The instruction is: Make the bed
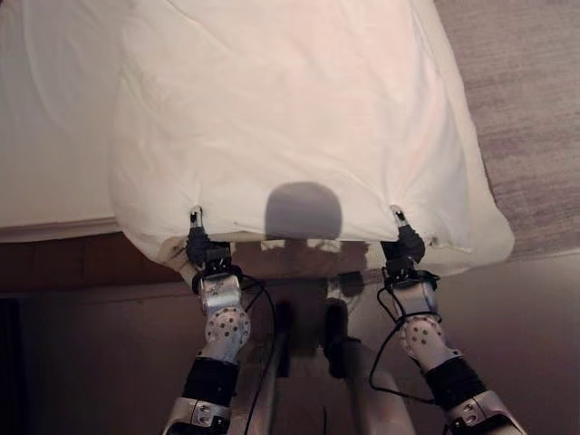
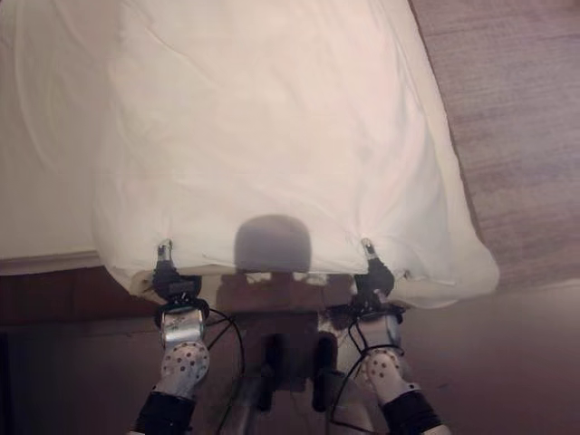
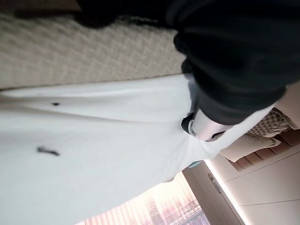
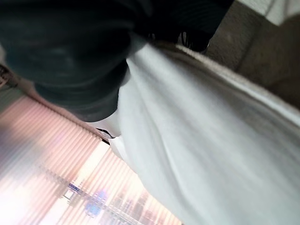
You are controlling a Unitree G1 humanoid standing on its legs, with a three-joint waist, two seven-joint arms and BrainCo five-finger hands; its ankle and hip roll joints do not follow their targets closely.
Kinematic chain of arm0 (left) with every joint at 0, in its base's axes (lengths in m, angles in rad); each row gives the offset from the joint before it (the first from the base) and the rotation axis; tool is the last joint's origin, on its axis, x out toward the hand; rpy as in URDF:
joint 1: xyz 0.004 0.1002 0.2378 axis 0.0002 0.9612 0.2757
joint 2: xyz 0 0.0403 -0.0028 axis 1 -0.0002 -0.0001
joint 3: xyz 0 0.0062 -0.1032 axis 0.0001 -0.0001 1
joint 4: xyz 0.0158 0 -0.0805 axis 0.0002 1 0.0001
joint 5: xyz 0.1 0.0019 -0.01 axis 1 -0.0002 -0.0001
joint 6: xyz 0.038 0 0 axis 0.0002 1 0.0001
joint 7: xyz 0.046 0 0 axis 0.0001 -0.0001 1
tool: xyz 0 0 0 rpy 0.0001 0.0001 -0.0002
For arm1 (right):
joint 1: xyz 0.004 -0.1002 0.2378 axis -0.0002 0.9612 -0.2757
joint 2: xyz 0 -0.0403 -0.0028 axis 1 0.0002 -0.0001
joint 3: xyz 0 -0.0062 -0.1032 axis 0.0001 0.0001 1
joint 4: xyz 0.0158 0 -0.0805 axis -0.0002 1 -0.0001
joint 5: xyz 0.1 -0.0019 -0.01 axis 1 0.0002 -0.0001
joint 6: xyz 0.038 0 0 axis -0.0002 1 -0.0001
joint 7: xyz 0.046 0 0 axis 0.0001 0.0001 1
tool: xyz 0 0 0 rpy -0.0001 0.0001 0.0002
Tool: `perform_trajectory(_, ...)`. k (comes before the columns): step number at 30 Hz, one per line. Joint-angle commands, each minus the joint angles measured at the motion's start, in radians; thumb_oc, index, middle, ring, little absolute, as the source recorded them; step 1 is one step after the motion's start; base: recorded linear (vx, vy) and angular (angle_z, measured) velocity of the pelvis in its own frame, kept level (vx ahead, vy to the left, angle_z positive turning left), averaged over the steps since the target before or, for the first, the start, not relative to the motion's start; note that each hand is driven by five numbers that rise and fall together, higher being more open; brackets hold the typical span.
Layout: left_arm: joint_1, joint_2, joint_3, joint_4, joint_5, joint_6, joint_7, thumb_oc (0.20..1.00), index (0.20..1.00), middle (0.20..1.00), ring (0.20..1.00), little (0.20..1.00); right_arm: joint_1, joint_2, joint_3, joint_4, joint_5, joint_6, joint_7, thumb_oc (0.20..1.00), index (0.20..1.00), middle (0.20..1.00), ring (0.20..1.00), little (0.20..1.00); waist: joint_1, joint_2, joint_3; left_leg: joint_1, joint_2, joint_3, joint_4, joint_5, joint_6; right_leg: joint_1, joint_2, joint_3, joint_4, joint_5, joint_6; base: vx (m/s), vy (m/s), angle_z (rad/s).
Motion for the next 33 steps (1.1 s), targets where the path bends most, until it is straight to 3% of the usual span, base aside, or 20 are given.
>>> perform_trajectory(1, 0.054, 0.042, 0.111, -0.112, 0.072, -0.098, -0.042, 0.200, 0.200, 0.200, 0.200, 0.200, 0.123, -0.074, -0.112, -0.060, -0.062, -0.089, 0.023, 0.200, 0.200, 0.200, 0.200, 0.200, -0.005, 0.021, -0.103, 0.074, 0.152, 0.010, -0.308, 0.235, 0.006, -0.015, 0.020, 0.035, -0.091, 0.047, 0.157, -0.03, 0.328, 0.32)
perform_trajectory(3, 0.057, 0.047, 0.110, -0.101, 0.061, -0.096, -0.045, 0.200, 0.200, 0.200, 0.200, 0.200, 0.130, -0.073, -0.115, -0.051, -0.079, -0.093, 0.019, 0.200, 0.200, 0.200, 0.200, 0.200, 0.001, 0.033, -0.109, 0.085, 0.196, 0.035, -0.405, 0.273, -0.031, -0.015, -0.004, 0.016, -0.066, 0.038, 0.174, -0.03, 0.397, 0.38)
perform_trajectory(6, 0.055, 0.060, 0.115, -0.080, 0.039, -0.098, -0.063, 0.200, 0.200, 0.200, 0.200, 0.200, 0.123, -0.076, -0.101, -0.054, -0.112, -0.080, 0.024, 0.200, 0.200, 0.200, 0.200, 0.200, 0.006, 0.047, -0.108, 0.078, 0.192, 0.046, -0.405, 0.246, -0.044, -0.035, -0.042, -0.003, -0.067, 0.081, 0.214, -0.09, 0.443, 0.34)
perform_trajectory(8, 0.046, 0.079, 0.109, -0.072, 0.031, -0.097, -0.068, 0.200, 0.200, 0.200, 0.200, 0.200, 0.118, -0.071, -0.104, -0.066, -0.116, -0.085, 0.027, 0.200, 0.200, 0.200, 0.200, 0.200, 0.008, 0.038, -0.094, 0.047, 0.154, 0.064, -0.348, 0.216, -0.037, -0.030, -0.088, 0.014, -0.125, 0.144, 0.251, -0.10, 0.455, 0.05)
perform_trajectory(9, 0.045, 0.080, 0.109, -0.071, 0.030, -0.097, -0.068, 0.200, 0.200, 0.200, 0.200, 0.200, 0.118, -0.071, -0.104, -0.067, -0.117, -0.085, 0.026, 0.200, 0.200, 0.200, 0.200, 0.200, 0.007, 0.037, -0.094, 0.041, 0.151, 0.063, -0.338, 0.211, -0.036, -0.029, -0.090, 0.014, -0.129, 0.146, 0.252, -0.07, 0.591, 0.03)
perform_trajectory(10, 0.028, 0.091, 0.090, -0.057, 0.035, -0.095, -0.065, 0.200, 0.200, 0.200, 0.200, 0.200, 0.113, -0.068, -0.106, -0.070, -0.151, -0.078, 0.019, 0.200, 0.200, 0.200, 0.200, 0.200, 0.005, 0.026, -0.080, 0.007, 0.084, 0.073, -0.214, 0.142, -0.021, 0.012, -0.155, 0.019, -0.218, 0.212, 0.282, -0.04, 0.422, 0.20)
perform_trajectory(11, 0.028, 0.091, 0.090, -0.057, 0.035, -0.095, -0.065, 0.200, 0.200, 0.200, 0.200, 0.200, 0.113, -0.068, -0.107, -0.070, -0.152, -0.078, 0.019, 0.200, 0.200, 0.200, 0.200, 0.200, 0.003, 0.026, -0.083, 0.001, 0.083, 0.072, -0.212, 0.143, -0.020, 0.009, -0.156, 0.019, -0.222, 0.216, 0.283, -0.01, 0.900, 0.50)
perform_trajectory(12, 0.014, 0.085, 0.075, -0.029, 0.027, -0.089, -0.068, 0.200, 0.200, 0.200, 0.200, 0.200, 0.116, -0.066, -0.119, -0.067, -0.180, -0.074, 0.009, 0.200, 0.200, 0.200, 0.200, 0.200, -0.009, 0.031, -0.087, -0.029, 0.001, 0.102, -0.114, 0.080, 0.005, 0.064, -0.234, 0.011, -0.326, 0.320, 0.313, 0.04, 0.804, 0.61)
perform_trajectory(13, 0.022, 0.085, 0.071, -0.016, 0.029, -0.088, -0.063, 0.200, 0.200, 0.200, 0.200, 0.200, 0.100, -0.063, -0.114, -0.057, -0.204, -0.074, -0.009, 0.200, 0.200, 0.200, 0.200, 0.200, -0.011, 0.034, -0.088, -0.034, -0.032, 0.127, -0.086, 0.054, 0.025, 0.065, -0.275, -0.012, -0.375, 0.406, 0.325, 0.06, 0.974, 0.51)
perform_trajectory(15, 0.036, 0.089, 0.066, -0.026, 0.047, -0.080, -0.059, 0.200, 0.200, 0.200, 0.200, 0.200, 0.074, -0.048, -0.100, -0.053, -0.222, -0.075, -0.023, 0.200, 0.200, 0.200, 0.200, 0.200, 0.010, 0.040, -0.097, -0.029, -0.025, 0.185, -0.077, 0.037, 0.034, 0.094, -0.295, -0.145, -0.437, 0.385, 0.314, 0.01, 0.535, -0.05)
perform_trajectory(16, 0.036, 0.089, 0.066, -0.027, 0.048, -0.080, -0.058, 0.200, 0.200, 0.200, 0.200, 0.200, 0.074, -0.047, -0.100, -0.053, -0.222, -0.075, -0.023, 0.200, 0.200, 0.200, 0.200, 0.200, 0.007, 0.038, -0.099, -0.032, -0.028, 0.184, -0.079, 0.040, 0.036, 0.093, -0.298, -0.147, -0.439, 0.388, 0.314, -0.01, 0.501, -0.52)
perform_trajectory(17, 0.037, 0.090, 0.061, -0.030, 0.067, -0.077, -0.047, 0.200, 0.200, 0.200, 0.200, 0.200, 0.087, -0.048, -0.103, -0.056, -0.243, -0.074, -0.031, 0.200, 0.200, 0.200, 0.200, 0.200, -0.006, 0.040, -0.109, -0.033, -0.068, 0.176, -0.093, 0.047, 0.058, 0.087, -0.244, -0.075, -0.379, 0.297, 0.282, 0.01, 0.447, -0.51)
perform_trajectory(19, 0.043, 0.079, 0.057, -0.016, 0.069, -0.072, -0.040, 0.200, 0.200, 0.200, 0.200, 0.200, 0.090, -0.043, -0.095, -0.051, -0.241, -0.078, -0.026, 0.200, 0.200, 0.200, 0.200, 0.200, -0.015, 0.043, -0.114, -0.010, -0.100, 0.190, -0.113, 0.044, 0.077, 0.069, -0.181, -0.033, -0.330, 0.244, 0.265, 0.02, 0.452, -0.23)
perform_trajectory(22, 0.056, 0.078, 0.061, -0.014, 0.095, -0.067, -0.024, 0.200, 0.200, 0.200, 0.200, 0.200, 0.075, -0.035, -0.067, -0.020, -0.261, -0.091, -0.017, 0.200, 0.200, 0.200, 0.200, 0.200, -0.010, 0.034, -0.109, 0.037, -0.128, 0.227, -0.193, 0.058, 0.075, 0.042, -0.071, -0.092, -0.294, 0.201, 0.241, 0.01, 0.179, -0.14)
perform_trajectory(23, 0.056, 0.078, 0.061, -0.015, 0.095, -0.067, -0.024, 0.200, 0.200, 0.200, 0.200, 0.200, 0.075, -0.035, -0.067, -0.020, -0.261, -0.091, -0.016, 0.200, 0.200, 0.200, 0.200, 0.200, -0.009, 0.034, -0.108, 0.038, -0.128, 0.227, -0.194, 0.058, 0.075, 0.043, -0.071, -0.091, -0.293, 0.201, 0.241, 0.04, 0.093, -0.42)
perform_trajectory(24, 0.065, 0.081, 0.055, -0.018, 0.123, -0.052, -0.012, 0.200, 0.200, 0.200, 0.200, 0.200, 0.071, -0.037, -0.053, -0.013, -0.288, -0.094, -0.026, 0.200, 0.200, 0.200, 0.200, 0.200, -0.021, 0.030, -0.104, 0.068, -0.143, 0.239, -0.237, 0.065, 0.077, 0.007, -0.007, -0.075, -0.283, 0.192, 0.237, 0.06, 0.068, -0.28)
perform_trajectory(26, 0.072, 0.081, 0.038, -0.014, 0.145, -0.037, 0.006, 0.200, 0.200, 0.200, 0.200, 0.200, 0.071, -0.042, -0.045, -0.014, -0.297, -0.094, -0.033, 0.200, 0.200, 0.200, 0.200, 0.200, -0.033, 0.025, -0.094, 0.094, -0.164, 0.246, -0.264, 0.070, 0.085, -0.033, 0.053, -0.066, -0.270, 0.205, 0.233, 0.09, 0.063, -0.37)
perform_trajectory(29, 0.081, 0.060, 0.020, -0.003, 0.144, -0.030, 0.016, 0.200, 0.200, 0.200, 0.200, 0.200, 0.098, -0.063, -0.050, -0.019, -0.308, -0.090, -0.041, 0.200, 0.200, 0.200, 0.200, 0.200, -0.065, 0.045, -0.091, 0.119, -0.185, 0.240, -0.279, 0.067, 0.101, -0.049, 0.082, -0.011, -0.255, 0.205, 0.225, 0.11, -0.017, -0.22)
perform_trajectory(33, 0.110, 0.013, 0.008, -0.002, 0.117, -0.046, 0.007, 0.200, 0.200, 0.200, 0.200, 0.200, 0.128, -0.089, -0.066, -0.007, -0.326, -0.085, -0.047, 0.200, 0.200, 0.200, 0.200, 0.200, -0.075, 0.075, -0.112, 0.096, -0.189, 0.257, -0.225, 0.043, 0.091, -0.001, 0.062, 0.003, -0.311, 0.215, 0.220, 0.12, -0.077, 0.25)
